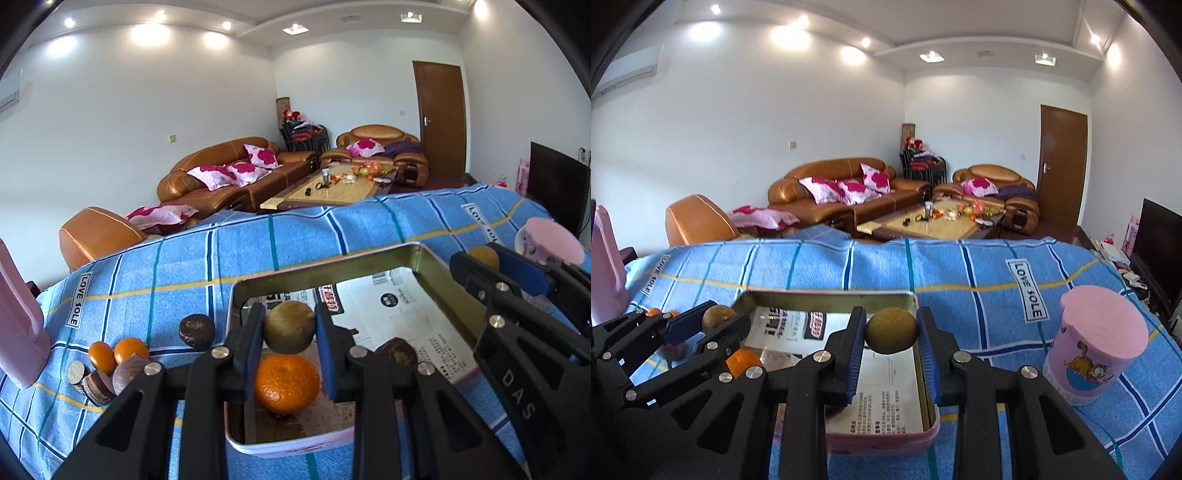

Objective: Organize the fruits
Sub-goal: 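Carry both held kiwis over the tin box with both grippers, then open both grippers to drop the kiwis into the tin box, then withdraw both open grippers from the tin box back toward the fruits, then close the right gripper around the purple passion fruit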

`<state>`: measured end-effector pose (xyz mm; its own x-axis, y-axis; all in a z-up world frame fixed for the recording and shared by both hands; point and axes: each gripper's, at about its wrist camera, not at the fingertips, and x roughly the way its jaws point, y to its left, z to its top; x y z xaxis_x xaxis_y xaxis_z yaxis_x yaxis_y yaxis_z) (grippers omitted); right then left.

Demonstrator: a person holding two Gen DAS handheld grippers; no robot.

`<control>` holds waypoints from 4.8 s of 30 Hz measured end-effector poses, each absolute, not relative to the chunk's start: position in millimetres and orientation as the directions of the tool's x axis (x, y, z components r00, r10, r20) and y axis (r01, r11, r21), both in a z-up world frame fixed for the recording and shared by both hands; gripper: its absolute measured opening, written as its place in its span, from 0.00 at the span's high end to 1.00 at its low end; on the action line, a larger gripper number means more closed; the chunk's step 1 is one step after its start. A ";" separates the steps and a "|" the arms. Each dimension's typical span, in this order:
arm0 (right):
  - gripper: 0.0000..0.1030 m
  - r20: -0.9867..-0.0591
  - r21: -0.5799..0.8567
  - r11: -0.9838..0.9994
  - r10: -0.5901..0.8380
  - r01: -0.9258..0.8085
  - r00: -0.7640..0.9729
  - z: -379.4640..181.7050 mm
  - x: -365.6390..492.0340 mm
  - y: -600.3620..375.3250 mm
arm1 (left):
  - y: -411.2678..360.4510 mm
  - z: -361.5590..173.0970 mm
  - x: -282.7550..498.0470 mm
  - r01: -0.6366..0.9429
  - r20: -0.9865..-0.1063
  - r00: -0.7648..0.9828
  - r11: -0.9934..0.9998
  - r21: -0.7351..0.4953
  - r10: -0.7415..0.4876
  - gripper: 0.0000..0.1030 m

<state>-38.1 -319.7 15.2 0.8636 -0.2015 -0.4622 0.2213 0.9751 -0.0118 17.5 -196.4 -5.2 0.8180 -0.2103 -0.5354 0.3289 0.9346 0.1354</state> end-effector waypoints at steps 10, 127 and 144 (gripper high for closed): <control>0.70 -0.539 -0.026 0.980 -0.179 0.195 0.823 -0.6 -23.7 -314.4 | -195.7 -17.4 31.0 0.326 -0.582 0.787 0.939 0.112 -0.204 0.72; 0.23 -0.600 0.038 0.997 0.078 -0.069 0.796 -19.3 14.6 -104.5 | 105.7 -26.7 76.6 -0.129 -0.609 0.782 0.990 0.048 0.132 0.00; 0.50 -0.755 0.102 0.993 0.115 -0.058 0.645 -44.9 71.3 -100.5 | 99.0 -26.2 79.4 -0.082 -0.609 0.785 0.993 0.080 0.114 0.00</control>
<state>71.3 -100.5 -44.9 0.6452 0.1151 -0.7553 -0.0580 0.9931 0.1018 79.4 99.0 -26.2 0.7853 0.1137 -0.6086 -0.0820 0.9934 0.0798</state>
